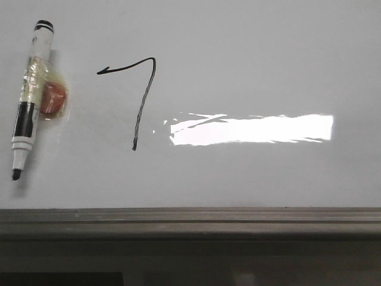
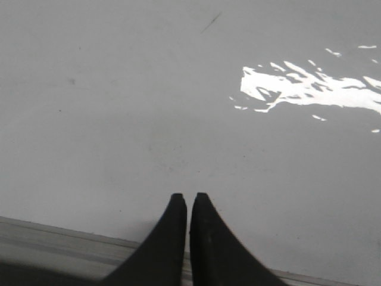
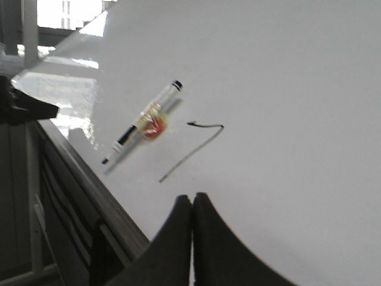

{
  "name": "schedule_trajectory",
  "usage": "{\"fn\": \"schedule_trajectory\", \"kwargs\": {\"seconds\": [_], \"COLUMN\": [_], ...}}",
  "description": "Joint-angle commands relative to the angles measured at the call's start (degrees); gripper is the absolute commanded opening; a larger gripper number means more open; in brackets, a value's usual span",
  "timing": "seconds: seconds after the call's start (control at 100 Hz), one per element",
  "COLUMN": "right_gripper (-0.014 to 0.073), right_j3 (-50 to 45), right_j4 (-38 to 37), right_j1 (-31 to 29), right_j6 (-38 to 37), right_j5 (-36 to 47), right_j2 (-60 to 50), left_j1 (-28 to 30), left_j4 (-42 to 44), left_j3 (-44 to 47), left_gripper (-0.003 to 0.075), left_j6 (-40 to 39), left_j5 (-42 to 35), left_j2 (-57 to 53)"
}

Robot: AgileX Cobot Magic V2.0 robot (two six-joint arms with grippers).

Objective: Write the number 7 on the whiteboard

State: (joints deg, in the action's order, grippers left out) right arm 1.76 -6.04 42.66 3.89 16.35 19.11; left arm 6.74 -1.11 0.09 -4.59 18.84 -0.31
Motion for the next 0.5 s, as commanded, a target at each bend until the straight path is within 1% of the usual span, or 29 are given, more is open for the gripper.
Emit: {"fn": "schedule_trajectory", "kwargs": {"seconds": [0.0,0.08,0.16,0.31,0.42,0.49], "right_gripper": [-0.0053,-0.0053,-0.0053,-0.0053,-0.0053,-0.0053], "right_j3": [1.34,1.34,0.92,0.82,0.82,0.82], "right_j4": [-0.25,-0.25,-0.25,-0.25,-0.15,0.14], "right_j1": [-3.79,-8.82,-15.31,-27.5,-34.46,-37.71], "right_j6": [0.44,0.44,0.44,-0.13,-0.38,-0.88], "right_j5": [5.37,5.97,7.37,7.53,7.67,7.67], "right_j2": [2.9,5.39,8.12,10.97,11.06,11.06], "left_j1": [0.04,0.04,0.04,0.04,0.04,0.04], "left_j4": [-0.61,-0.61,-0.61,-0.61,-0.61,-0.61], "left_j3": [1.3,1.3,1.3,1.3,1.3,1.3], "left_gripper": [-0.002,-0.002,-0.002,-0.002,-0.002,-0.002], "left_j6": [0.15,0.15,0.15,0.15,0.15,0.15], "left_j5": [-3.19,-3.19,-3.19,-3.19,-3.19,-3.19], "left_j2": [-1.66,-1.66,-1.66,-1.66,-1.66,-1.66]}}
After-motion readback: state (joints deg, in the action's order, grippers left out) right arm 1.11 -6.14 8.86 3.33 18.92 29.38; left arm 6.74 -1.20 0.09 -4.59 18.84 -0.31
